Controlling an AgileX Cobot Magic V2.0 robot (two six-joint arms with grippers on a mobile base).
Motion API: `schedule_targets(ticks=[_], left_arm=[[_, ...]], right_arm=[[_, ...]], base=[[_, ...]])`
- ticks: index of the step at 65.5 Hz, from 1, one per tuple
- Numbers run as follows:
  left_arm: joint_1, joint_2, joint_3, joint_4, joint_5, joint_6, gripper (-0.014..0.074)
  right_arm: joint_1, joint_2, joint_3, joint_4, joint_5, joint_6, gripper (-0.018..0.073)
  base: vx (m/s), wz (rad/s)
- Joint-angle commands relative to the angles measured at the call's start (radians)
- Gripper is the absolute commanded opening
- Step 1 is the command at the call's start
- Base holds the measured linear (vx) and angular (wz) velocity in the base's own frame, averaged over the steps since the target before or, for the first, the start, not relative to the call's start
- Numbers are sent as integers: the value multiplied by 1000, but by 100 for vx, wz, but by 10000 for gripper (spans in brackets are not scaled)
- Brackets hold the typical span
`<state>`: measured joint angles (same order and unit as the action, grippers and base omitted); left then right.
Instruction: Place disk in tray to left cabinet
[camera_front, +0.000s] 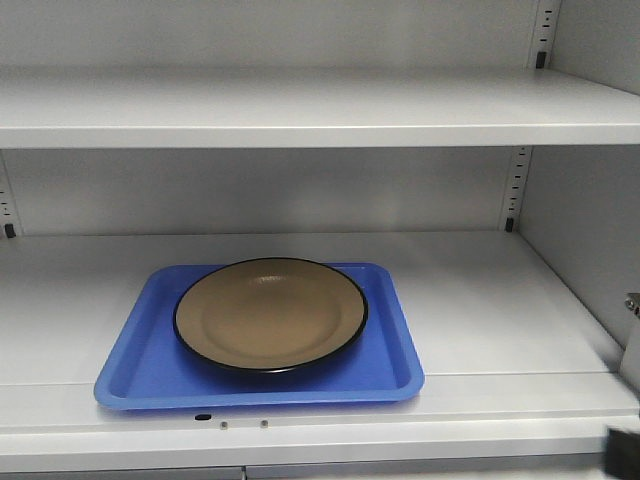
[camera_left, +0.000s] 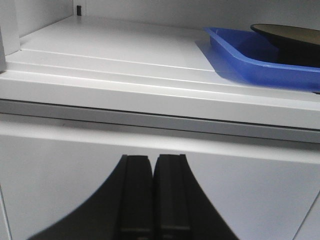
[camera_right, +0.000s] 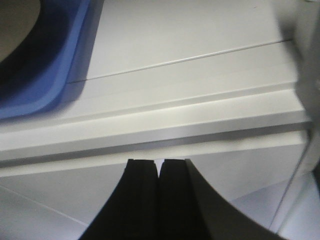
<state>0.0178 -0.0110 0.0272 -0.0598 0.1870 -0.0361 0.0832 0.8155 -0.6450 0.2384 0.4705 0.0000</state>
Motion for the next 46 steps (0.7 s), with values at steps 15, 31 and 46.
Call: schedule_targets(ticks=[15,31,46], left_arm=[[-1,-3,19,4,-80,-11,-6],[-1,-6,19,4,-76,-11,-6],[-1,-2,19,4,-71,-11,-6]], right_arm=[[-3,-616,462,-220,-396,-6,-8],[-3,-804,695,-309,-432,0,-8],[-1,-759,696,-320,-471,-9,-7]], base=[[0,0],[0,0],[0,0]])
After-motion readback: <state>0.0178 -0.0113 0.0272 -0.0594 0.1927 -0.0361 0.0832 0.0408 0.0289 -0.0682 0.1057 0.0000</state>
